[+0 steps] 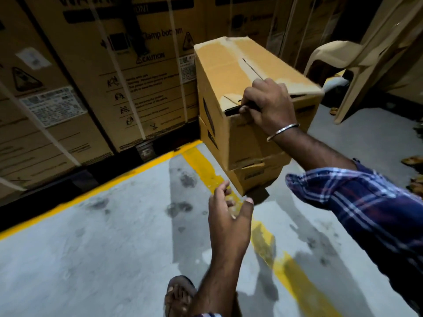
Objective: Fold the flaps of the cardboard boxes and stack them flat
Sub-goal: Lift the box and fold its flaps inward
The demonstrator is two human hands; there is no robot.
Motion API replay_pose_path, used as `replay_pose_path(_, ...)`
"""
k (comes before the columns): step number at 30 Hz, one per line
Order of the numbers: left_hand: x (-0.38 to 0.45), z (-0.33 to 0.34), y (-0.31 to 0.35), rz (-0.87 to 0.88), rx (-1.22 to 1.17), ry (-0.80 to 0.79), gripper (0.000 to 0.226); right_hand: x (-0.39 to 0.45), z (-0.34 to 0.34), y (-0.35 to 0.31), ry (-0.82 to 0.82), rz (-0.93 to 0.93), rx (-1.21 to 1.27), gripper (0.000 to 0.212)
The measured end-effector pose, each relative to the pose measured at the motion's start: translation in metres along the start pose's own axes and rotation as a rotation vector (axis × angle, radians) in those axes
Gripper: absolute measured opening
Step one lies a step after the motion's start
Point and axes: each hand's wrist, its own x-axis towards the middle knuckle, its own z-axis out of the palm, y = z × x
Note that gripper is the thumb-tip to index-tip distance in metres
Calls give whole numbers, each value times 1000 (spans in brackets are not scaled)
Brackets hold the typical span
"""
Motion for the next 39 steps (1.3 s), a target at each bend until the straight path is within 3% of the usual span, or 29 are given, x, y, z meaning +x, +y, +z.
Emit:
replay_pose_path(4,30,6,-2,41,20,-3,81,-16,-1,-29,28,39,113,18)
replay_pose_path(8,58,8,1,74,48,12,105,-33,-11,-31,-83,-40,244,23)
replay_pose_path(10,70,6,6,75,23,-14,105,-44,-25,-13,31,15,216,28)
replay_pose_path(12,84,4,11,19,-62,-56,103,-56,-34,20,191,287,130,35)
replay_pose_path(14,95,3,15,-73,-222,-108,103,-69,-37,46,185,734,158,54)
replay_pose_path(16,98,2,17,-128,-318,-157,99,-80,-31,50,75,1048,471,70)
replay_pose_path(18,94,1,15,-132,-326,-198,92,-82,-29,37,35,1234,777,52)
replay_pose_path(20,86,-7,14,-123,-320,-190,92,-78,-27,23,57,1258,864,27)
replay_pose_path(22,78,-22,20,-117,-322,-138,103,-72,-31,3,88,1277,923,17)
replay_pose_path(24,72,-49,28,-122,-314,-66,107,-68,-37,-25,106,1311,975,30)
replay_pose_path(26,64,-85,36,-94,-304,2,92,-68,-43,-60,89,1340,1024,58)
replay_pose_path(30,24,-151,42,-19,-263,144,63,-69,-53,-134,17,1311,1121,82)
replay_pose_path(37,-69,-292,35,-130,-204,490,62,-53,-83,-303,-277,1047,1114,82)
replay_pose_path(39,-97,-337,29,-135,-123,596,61,-52,-79,-353,-317,993,1105,63)
